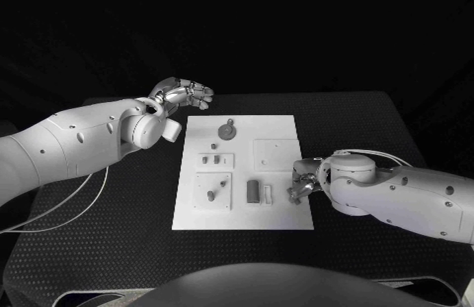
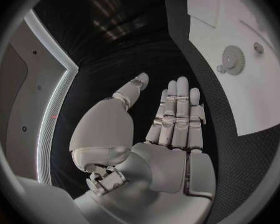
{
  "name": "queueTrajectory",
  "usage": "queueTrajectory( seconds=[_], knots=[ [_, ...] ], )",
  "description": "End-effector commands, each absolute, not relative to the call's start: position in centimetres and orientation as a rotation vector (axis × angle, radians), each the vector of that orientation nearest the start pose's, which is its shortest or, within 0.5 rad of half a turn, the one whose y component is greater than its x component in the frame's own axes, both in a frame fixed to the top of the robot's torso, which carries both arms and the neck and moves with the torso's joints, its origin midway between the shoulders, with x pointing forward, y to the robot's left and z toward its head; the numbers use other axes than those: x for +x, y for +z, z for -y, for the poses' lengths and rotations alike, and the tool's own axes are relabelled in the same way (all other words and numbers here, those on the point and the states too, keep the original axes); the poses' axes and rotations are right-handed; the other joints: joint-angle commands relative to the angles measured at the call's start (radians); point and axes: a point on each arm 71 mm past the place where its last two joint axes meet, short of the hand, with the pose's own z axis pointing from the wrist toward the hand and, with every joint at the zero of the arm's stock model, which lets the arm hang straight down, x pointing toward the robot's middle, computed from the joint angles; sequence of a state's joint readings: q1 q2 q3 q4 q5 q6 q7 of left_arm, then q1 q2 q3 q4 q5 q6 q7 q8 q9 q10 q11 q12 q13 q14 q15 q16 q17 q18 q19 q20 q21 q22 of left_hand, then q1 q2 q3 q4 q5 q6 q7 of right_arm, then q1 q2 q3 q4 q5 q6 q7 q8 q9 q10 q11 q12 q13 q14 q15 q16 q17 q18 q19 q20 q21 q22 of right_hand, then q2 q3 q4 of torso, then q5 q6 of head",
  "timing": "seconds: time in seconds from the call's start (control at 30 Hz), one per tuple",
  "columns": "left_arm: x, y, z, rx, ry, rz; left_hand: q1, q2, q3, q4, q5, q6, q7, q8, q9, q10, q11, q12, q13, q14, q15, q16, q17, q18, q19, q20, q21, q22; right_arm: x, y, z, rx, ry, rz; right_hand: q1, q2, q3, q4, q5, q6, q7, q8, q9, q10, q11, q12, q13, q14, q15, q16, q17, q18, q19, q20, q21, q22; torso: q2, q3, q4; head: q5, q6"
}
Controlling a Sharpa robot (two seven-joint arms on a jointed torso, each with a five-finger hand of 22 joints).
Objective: Assemble the parts on the task board
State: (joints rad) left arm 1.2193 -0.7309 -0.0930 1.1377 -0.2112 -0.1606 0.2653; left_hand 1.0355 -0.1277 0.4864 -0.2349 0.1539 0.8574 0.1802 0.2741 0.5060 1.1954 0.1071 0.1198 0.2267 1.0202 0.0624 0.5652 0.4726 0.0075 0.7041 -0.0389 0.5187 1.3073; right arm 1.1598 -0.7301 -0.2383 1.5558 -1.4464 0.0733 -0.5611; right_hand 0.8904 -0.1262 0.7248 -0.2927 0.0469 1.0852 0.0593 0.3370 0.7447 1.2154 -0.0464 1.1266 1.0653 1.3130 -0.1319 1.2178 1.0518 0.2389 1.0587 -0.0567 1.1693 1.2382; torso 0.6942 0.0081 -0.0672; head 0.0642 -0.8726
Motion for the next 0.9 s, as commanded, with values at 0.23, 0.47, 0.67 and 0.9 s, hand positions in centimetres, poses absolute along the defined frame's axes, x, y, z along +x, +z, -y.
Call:
queueTrajectory(
  seconds=[0.23,0.47,0.67,0.9],
  knots=[
    [54.5,-21.3,-26.2,-0.973,-1.279,-1.597,-0.009,0.0,0.0,0.009,0.007,-0.007,-0.002,0.004,-0.002,0.004,0.001,-0.003,-0.001,0.006,0.002,-0.005,0.002,0.006,-0.002,0.004,-0.007,0.015,42.1,-30.5,16.3,-0.338,0.216,-2.29,-0.044,-0.006,0.075,0.047,0.044,-0.048,0.035,-0.065,-0.191,0.004,0.029,-0.011,-0.004,-0.002,0.018,-0.009,-0.004,0.023,-0.012,0.016,-0.002,-0.009,0.0,-0.0006,0.0024,0.001,0.0],
    [54.5,-21.3,-26.2,-0.974,-1.277,-1.597,-0.009,0.0,0.0,0.009,0.007,-0.008,-0.002,0.004,-0.002,0.003,0.001,-0.003,-0.002,0.006,0.002,-0.005,0.003,0.006,-0.002,0.004,-0.007,0.016,42.0,-30.6,16.9,-0.209,0.289,-2.34,-0.067,0.076,0.183,0.033,0.156,-0.029,0.033,-0.065,-0.21,0.012,0.029,-0.006,-0.002,0.001,0.02,-0.009,-0.001,0.023,-0.011,0.02,0.009,-0.008,0.001,0.001,0.001,0.006,0.0],
    [54.5,-21.2,-26.1,-0.972,-1.281,-1.599,-0.01,0.001,0.0,0.009,0.008,-0.008,-0.002,0.004,-0.002,0.004,0.001,-0.003,-0.002,0.006,0.002,-0.006,0.004,0.006,-0.002,0.004,-0.007,0.016,42.1,-29.8,17.3,-0.046,0.363,-2.361,-0.091,0.088,0.193,0.016,0.187,-0.017,0.029,-0.059,-0.214,0.02,0.025,-0.004,-0.003,0.005,0.017,-0.009,0.0,0.023,-0.005,0.019,0.014,-0.011,0.0,-0.0002,0.001,0.008,0.0],
    [54.5,-21.3,-26.2,-0.974,-1.279,-1.599,-0.009,0.0,0.0,0.009,0.009,-0.008,-0.002,0.004,-0.002,0.004,0.001,-0.003,-0.002,0.006,0.002,-0.006,0.005,0.006,-0.002,0.004,-0.008,0.016,42.2,-28.8,16.8,0.146,0.465,-2.366,-0.102,0.092,0.192,0.012,0.198,-0.012,0.027,-0.057,-0.216,0.021,0.023,-0.005,-0.004,0.005,0.014,-0.009,0.0,0.023,-0.003,0.018,0.015,-0.013,0.0,0.0012,-0.0002,0.01,0.0]
  ],
)
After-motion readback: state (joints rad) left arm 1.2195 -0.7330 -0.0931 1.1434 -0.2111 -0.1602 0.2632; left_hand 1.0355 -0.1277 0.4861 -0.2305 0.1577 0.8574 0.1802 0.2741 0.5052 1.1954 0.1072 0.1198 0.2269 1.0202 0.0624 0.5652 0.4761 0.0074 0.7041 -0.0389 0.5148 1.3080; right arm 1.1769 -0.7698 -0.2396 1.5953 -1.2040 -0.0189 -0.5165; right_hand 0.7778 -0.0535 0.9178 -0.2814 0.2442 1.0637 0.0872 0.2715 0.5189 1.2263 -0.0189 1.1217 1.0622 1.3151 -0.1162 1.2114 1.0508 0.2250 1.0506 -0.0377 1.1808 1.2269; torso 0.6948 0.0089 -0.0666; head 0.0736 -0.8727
